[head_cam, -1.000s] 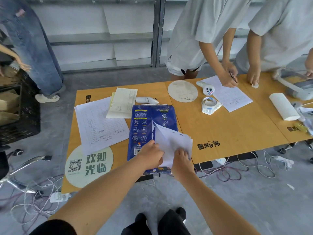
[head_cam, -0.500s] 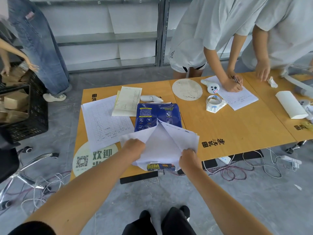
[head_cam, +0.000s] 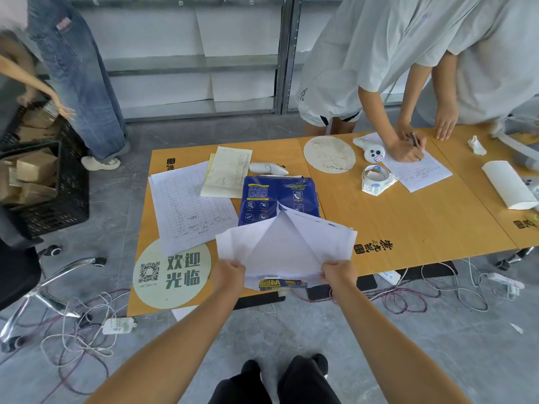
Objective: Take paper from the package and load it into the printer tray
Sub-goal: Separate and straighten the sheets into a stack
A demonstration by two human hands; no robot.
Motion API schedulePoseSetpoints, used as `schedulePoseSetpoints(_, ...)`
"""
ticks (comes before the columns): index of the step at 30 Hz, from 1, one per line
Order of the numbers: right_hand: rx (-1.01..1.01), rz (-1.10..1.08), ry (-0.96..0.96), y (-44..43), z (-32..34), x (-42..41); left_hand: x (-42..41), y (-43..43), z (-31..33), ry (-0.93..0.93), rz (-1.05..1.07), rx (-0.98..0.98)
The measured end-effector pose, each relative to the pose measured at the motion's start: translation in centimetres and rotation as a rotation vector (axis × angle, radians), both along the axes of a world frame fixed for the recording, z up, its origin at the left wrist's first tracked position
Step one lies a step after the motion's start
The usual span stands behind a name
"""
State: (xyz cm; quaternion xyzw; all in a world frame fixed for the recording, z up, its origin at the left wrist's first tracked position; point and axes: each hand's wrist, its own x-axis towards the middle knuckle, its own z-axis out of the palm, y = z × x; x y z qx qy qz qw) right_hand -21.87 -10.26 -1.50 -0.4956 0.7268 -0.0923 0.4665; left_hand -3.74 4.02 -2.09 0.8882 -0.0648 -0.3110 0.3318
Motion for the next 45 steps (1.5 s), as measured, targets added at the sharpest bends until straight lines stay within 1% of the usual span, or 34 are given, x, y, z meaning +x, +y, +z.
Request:
schedulePoseSetpoints(3,0.041,-0.105,-0.064,-0.4,-0.1,-0.2,0.6,0.2,-0.2,0.334,0.373,-0.140)
schedulePoseSetpoints(4,0.051,-0.126,-0.078,-0.5,-0.2,-0.3,0.8,0.4,-0.3,0.431,0.467,-0.201)
schedulePoseSetpoints(7,0.046,-0.149,-0.104,-0.6,0.0,-0.4,1.2,0.8,-0.2,0.602,0.581,-0.328)
schedulePoseSetpoints(9,0.012,-0.146,-0.109,-0.4,0.2,-0.3,1.4,0.8,0.1,0.655,0.607,-0.367)
schedulePoseSetpoints(11,-0.026,-0.132,-0.106,-0.2,0.2,-0.2,1.7,0.6,0.3,0.661,0.605,-0.372)
schedulePoseSetpoints(13,-0.021,-0.149,-0.108,0.0,0.1,-0.2,1.8,0.4,0.4,0.658,0.581,-0.371)
schedulePoseSetpoints(16,0.062,-0.252,-0.160,-0.2,0.0,-0.5,1.6,0.0,0.0,0.634,0.546,-0.318)
schedulePoseSetpoints(19,0.151,-0.328,-0.252,-0.8,0.2,-0.6,1.8,-0.1,-0.3,0.612,0.564,-0.296)
schedulePoseSetpoints(23,0.251,-0.322,-0.352,-1.3,0.4,-0.7,2.1,0.5,-0.2,0.649,0.550,-0.309)
schedulePoseSetpoints(26,0.266,-0.348,-0.406,-1.2,0.3,-1.1,2.3,0.8,0.2,0.679,0.518,-0.313)
schedulePoseSetpoints(29,0.211,-0.353,-0.412,-0.7,0.3,-1.1,2.3,0.9,0.4,0.673,0.482,-0.302)
schedulePoseSetpoints(32,0.103,-0.310,-0.308,-0.2,0.5,-0.7,2.0,0.8,0.2,0.610,0.457,-0.265)
schedulePoseSetpoints(35,-0.029,-0.180,-0.168,0.2,0.5,-0.5,1.8,0.5,-0.3,0.539,0.459,-0.215)
schedulePoseSetpoints(37,-0.091,-0.101,-0.095,0.5,0.4,-0.4,1.8,0.4,-0.6,0.508,0.476,-0.219)
schedulePoseSetpoints(41,-0.204,-0.005,-0.036,1.1,0.7,-0.5,1.2,0.0,-0.7,0.446,0.523,-0.208)
schedulePoseSetpoints(45,-0.292,0.078,0.005,1.3,1.1,-0.3,0.8,-0.1,-0.4,0.420,0.489,-0.206)
